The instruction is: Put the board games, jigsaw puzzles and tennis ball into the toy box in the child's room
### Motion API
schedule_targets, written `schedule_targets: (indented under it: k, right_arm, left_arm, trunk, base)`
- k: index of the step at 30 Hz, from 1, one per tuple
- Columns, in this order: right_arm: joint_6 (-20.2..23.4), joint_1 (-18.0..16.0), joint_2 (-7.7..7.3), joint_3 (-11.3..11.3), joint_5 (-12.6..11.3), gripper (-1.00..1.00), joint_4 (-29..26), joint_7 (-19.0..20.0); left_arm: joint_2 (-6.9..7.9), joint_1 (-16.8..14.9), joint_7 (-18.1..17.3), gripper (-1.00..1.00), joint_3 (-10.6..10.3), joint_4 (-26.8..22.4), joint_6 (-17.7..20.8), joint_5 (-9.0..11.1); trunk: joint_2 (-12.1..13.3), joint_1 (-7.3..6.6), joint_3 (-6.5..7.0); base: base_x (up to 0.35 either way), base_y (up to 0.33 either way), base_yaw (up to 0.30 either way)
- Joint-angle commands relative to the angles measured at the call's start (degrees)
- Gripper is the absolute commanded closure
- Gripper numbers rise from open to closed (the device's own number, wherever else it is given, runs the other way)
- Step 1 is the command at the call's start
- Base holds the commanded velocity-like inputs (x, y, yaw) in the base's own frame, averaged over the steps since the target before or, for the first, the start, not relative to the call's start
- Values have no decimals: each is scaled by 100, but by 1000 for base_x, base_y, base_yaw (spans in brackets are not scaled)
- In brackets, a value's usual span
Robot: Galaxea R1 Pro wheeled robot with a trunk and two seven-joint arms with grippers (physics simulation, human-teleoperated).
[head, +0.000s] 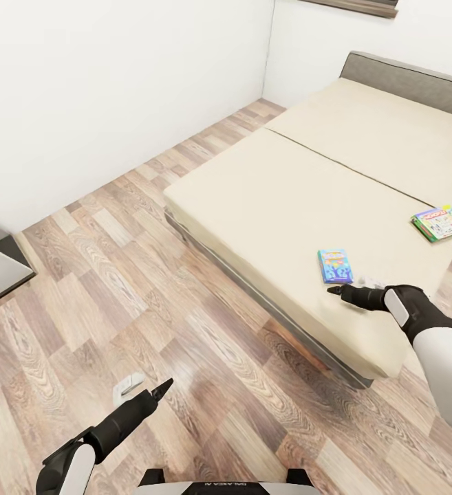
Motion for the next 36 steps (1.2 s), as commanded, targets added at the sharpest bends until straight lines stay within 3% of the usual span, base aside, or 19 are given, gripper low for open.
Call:
schedule_targets:
  k: [1, 15, 23, 36]
  right_arm:
    - [175, 90, -44, -32, -9, -100, -210, 86]
    - [1308, 966, -241, -103, -13, -100, -2163, 652]
    - [1483, 1152, -243, -337, -22, -100, -2581, 722]
    - [1545, 1224, -236, -454, -18, -100, -2741, 750]
  left_arm:
    - [-7, -3, -16, -100, 18, -2, 48, 29]
    - [-6, -3, -14, -100, 18, 1, 50, 28]
    - [-6, -3, -14, -100, 18, 2, 51, 29]
    - [-6, -3, -17, -100, 18, 2, 51, 28]
  trunk:
    - [-2, 0, -3]
    - [-2, 0, -3]
    - [-2, 0, -3]
    - [-2, 0, -3]
  base:
    - [0, 0, 1]
    - [0, 0, 0]
    - [0, 0, 0]
    - [0, 0, 0]
